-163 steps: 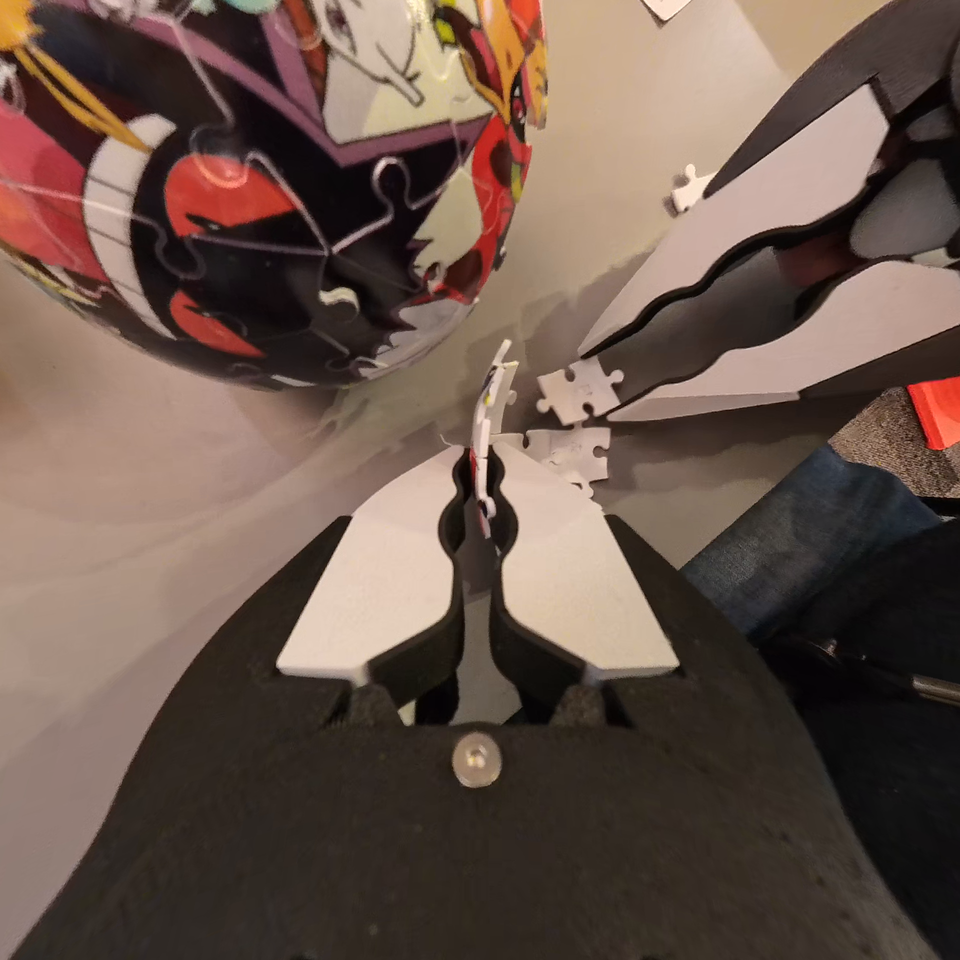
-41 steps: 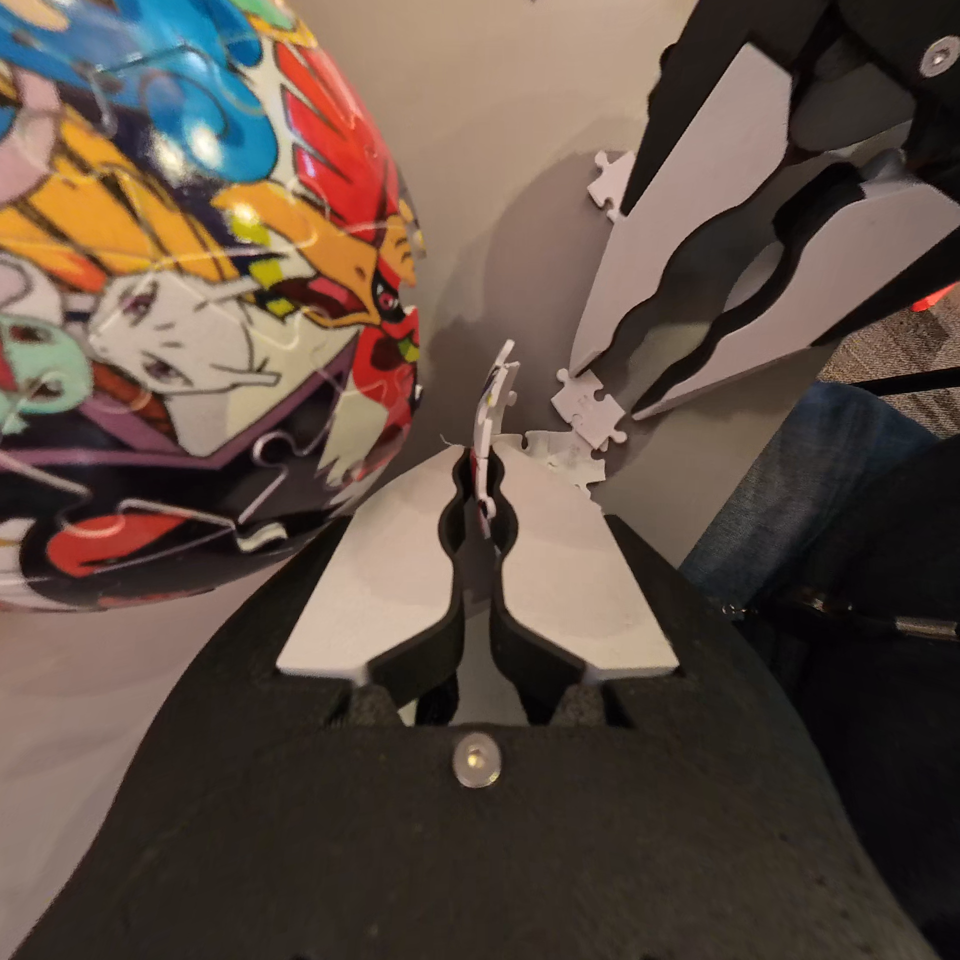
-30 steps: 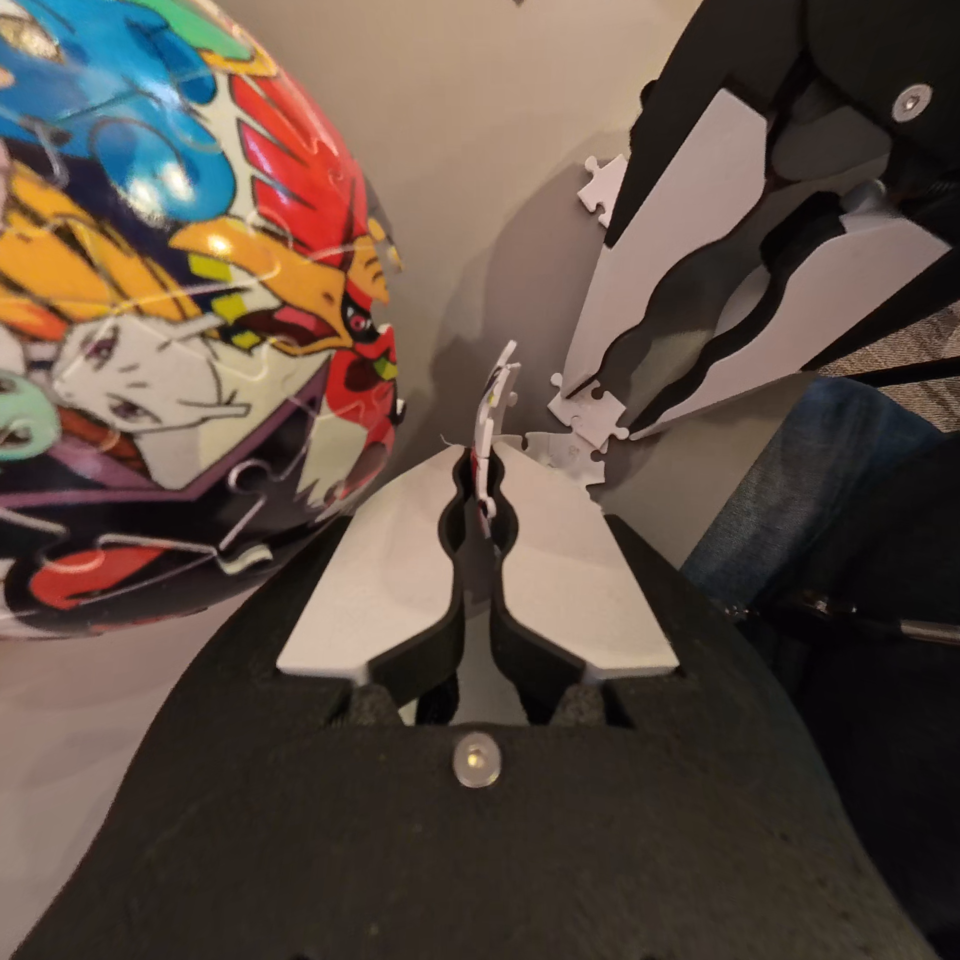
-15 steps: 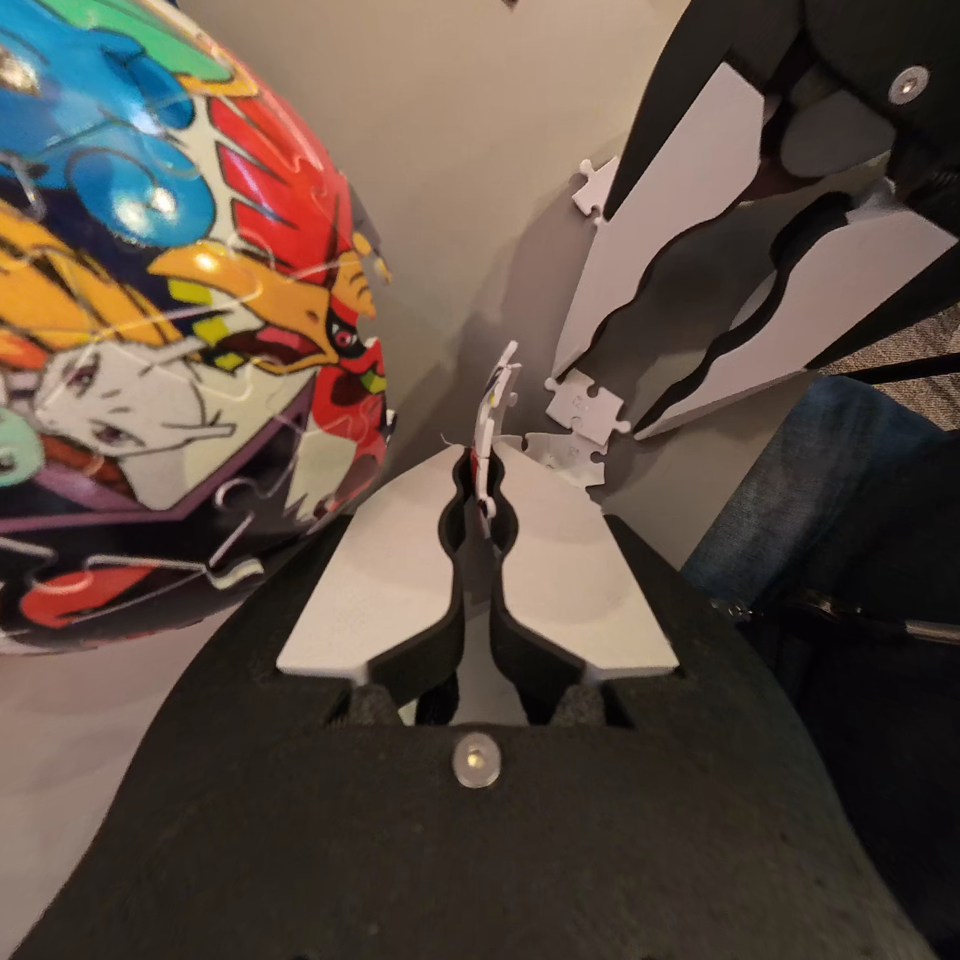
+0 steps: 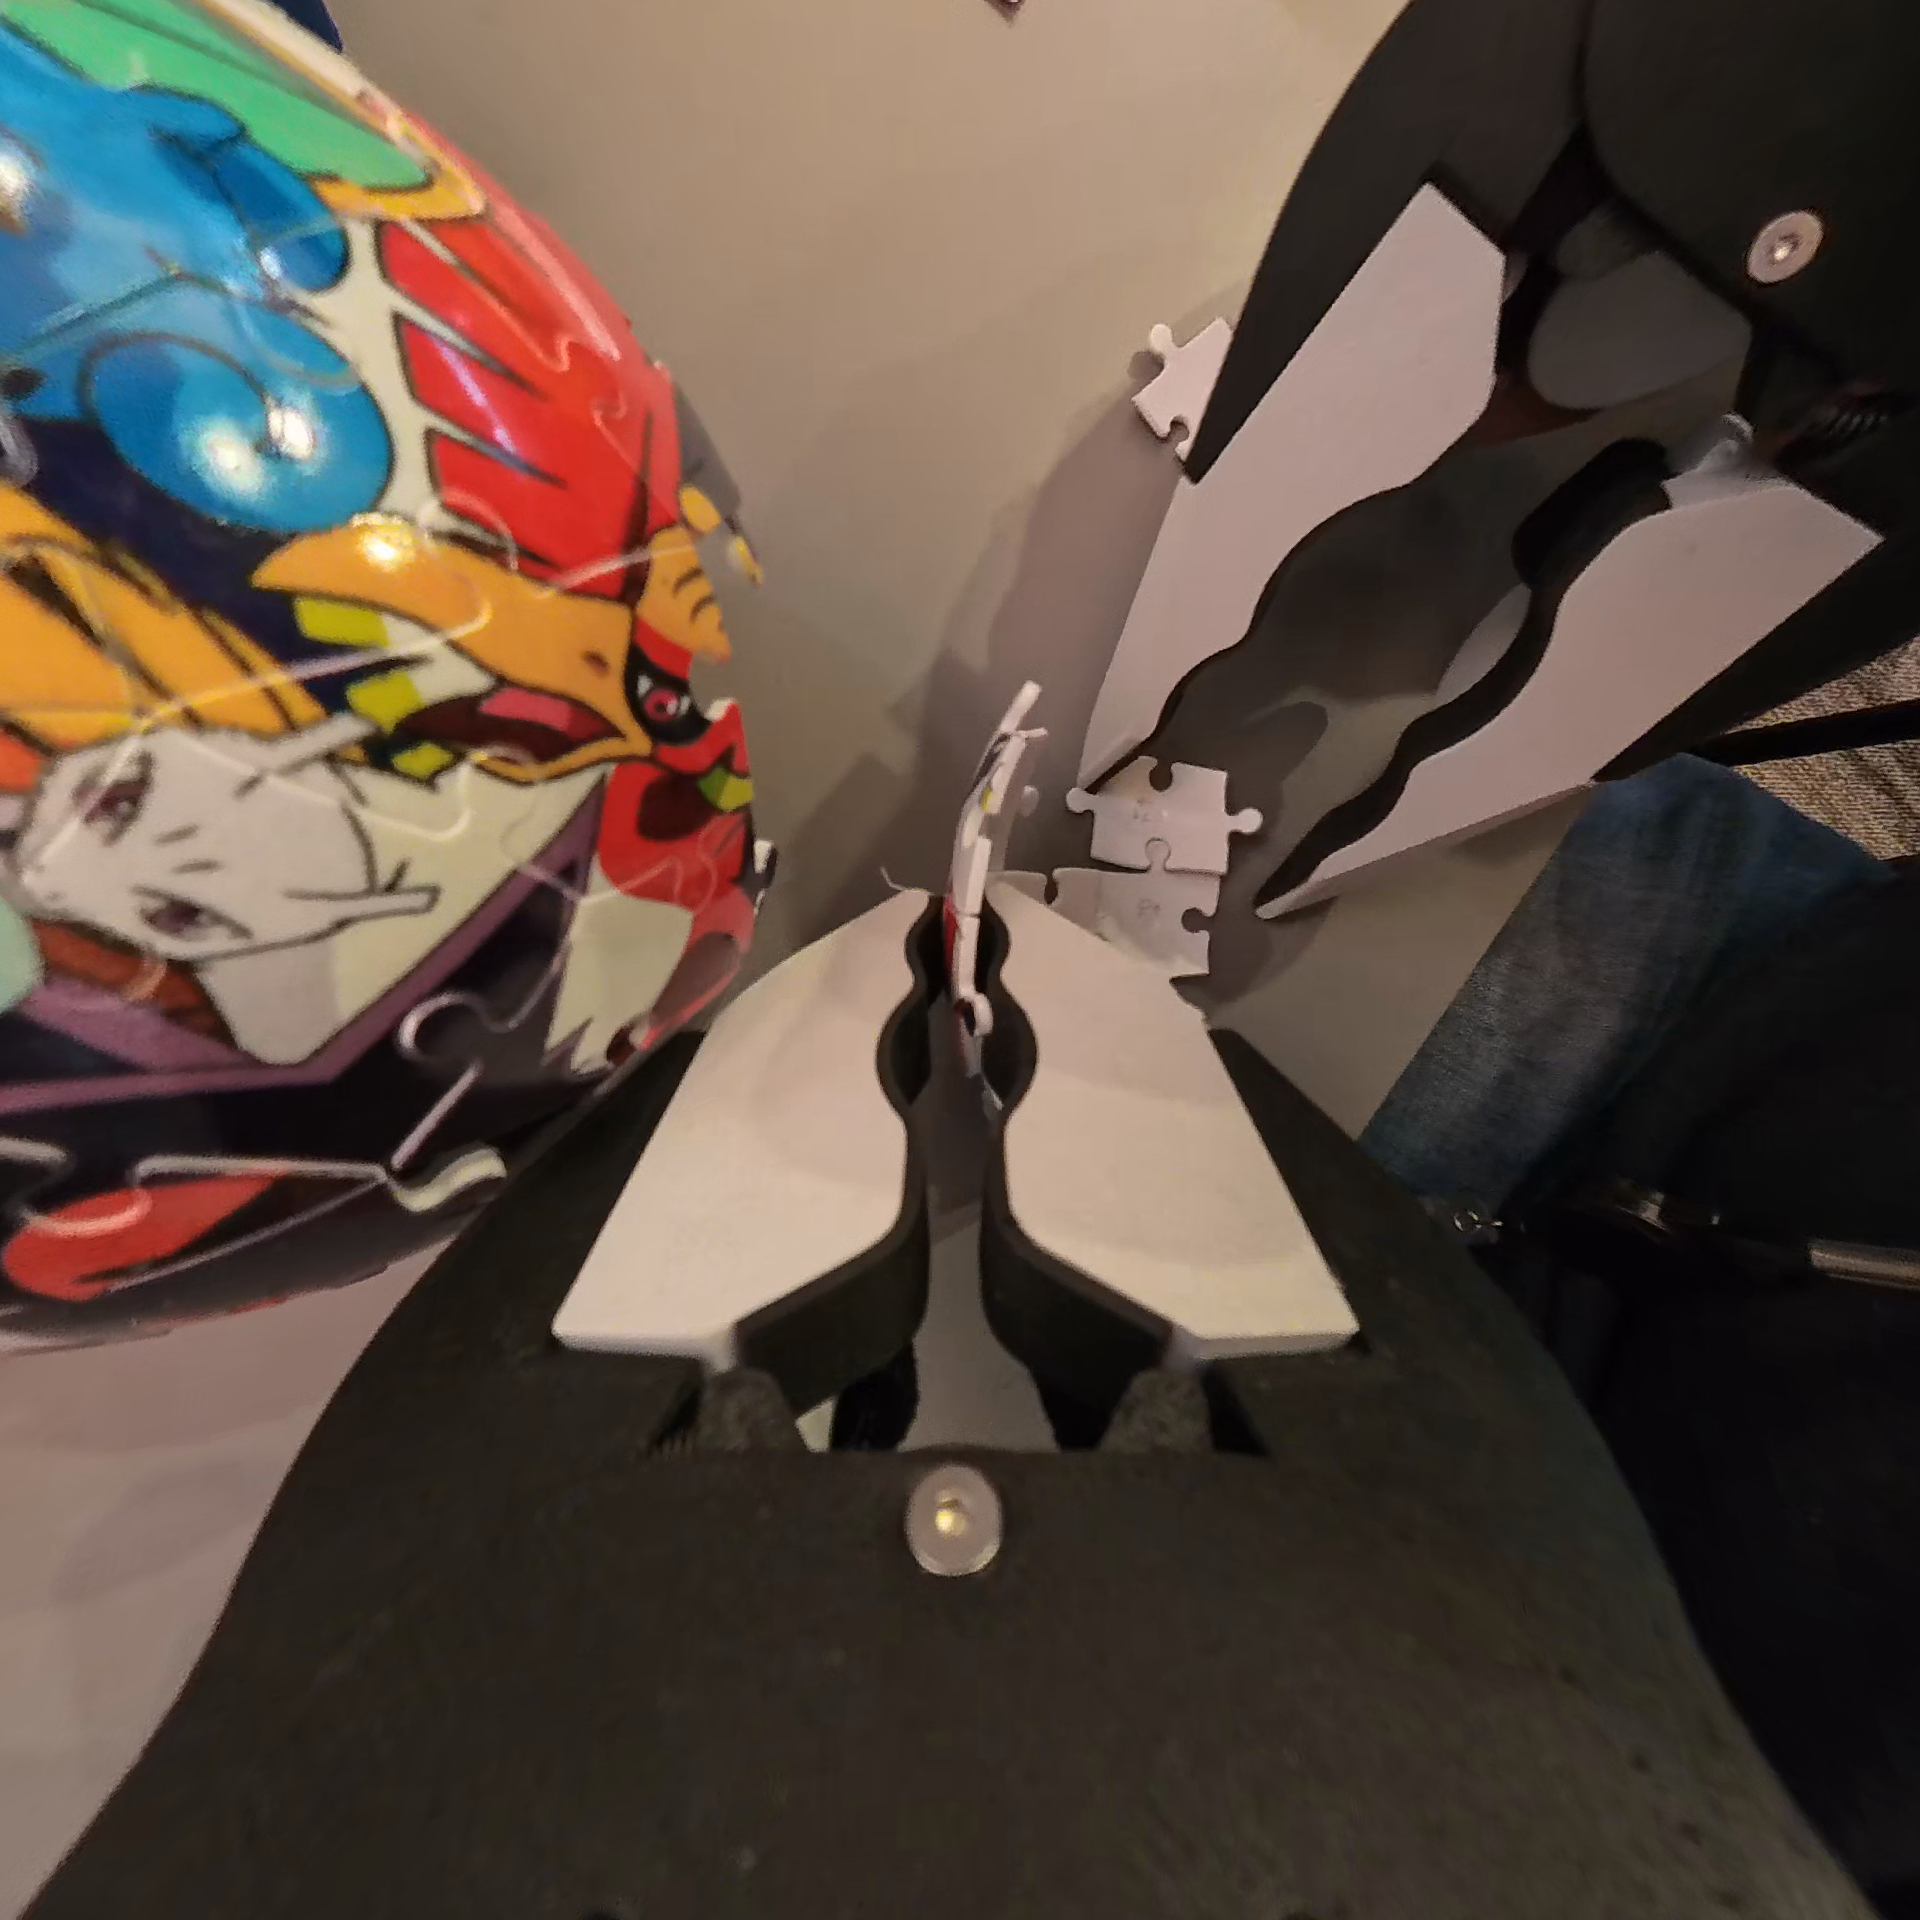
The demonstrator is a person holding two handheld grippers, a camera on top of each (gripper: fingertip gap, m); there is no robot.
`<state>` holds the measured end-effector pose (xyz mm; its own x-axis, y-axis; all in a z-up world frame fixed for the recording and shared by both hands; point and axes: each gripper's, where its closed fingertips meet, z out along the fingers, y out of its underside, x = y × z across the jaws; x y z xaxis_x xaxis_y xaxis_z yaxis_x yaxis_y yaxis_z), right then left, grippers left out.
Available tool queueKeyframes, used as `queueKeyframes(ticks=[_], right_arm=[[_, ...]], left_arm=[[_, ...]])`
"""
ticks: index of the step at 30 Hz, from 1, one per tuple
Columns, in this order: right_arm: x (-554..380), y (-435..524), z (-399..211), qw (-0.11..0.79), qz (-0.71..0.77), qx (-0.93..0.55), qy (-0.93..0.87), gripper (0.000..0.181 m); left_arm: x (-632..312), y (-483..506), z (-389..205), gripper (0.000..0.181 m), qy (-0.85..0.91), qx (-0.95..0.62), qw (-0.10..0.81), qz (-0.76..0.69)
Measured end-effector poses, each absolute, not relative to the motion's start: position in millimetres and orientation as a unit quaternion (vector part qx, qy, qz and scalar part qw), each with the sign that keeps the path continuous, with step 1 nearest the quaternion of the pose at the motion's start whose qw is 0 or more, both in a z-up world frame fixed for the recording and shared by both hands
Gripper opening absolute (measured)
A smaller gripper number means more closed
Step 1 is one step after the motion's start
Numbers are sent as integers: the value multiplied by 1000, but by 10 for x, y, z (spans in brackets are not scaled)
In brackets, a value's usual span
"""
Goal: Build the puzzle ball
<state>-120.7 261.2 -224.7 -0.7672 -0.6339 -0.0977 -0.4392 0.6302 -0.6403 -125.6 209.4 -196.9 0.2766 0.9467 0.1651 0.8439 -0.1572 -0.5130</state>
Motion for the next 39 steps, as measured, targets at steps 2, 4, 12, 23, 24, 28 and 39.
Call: queueKeyframes(ticks=[2, 4, 12, 23, 24, 28, 39], right_arm=[[-1214, 2610, -2233, 154, -313, -304, 887, 43], [-1222, 2608, -2193, 156, -320, -297, 886, 43], [-1048, 2796, -2117, 175, -309, -333, 873, 33], [-1109, 2820, -2233, 145, -279, -359, 879, 29], [-1091, 2802, -2212, 150, -285, -356, 877, 31], [-1093, 2752, -2230, 143, -294, -348, 879, 35], [-1103, 2700, -2261, 123, -289, -336, 888, 27]], left_arm=[[-1258, 2098, -1972, 4, -594, -754, 264, 97], [-1260, 2103, -1975, 4, -593, -754, 264, 97], [-1268, 2109, -1965, 4, -592, -756, 264, 98], [-1286, 2133, -1955, 4, -588, -759, 263, 98], [-1290, 2135, -1953, 4, -587, -759, 263, 99], [-1295, 2144, -1952, 4, -586, -761, 261, 98], [-1299, 2142, -1960, 4, -587, -762, 256, 97]])
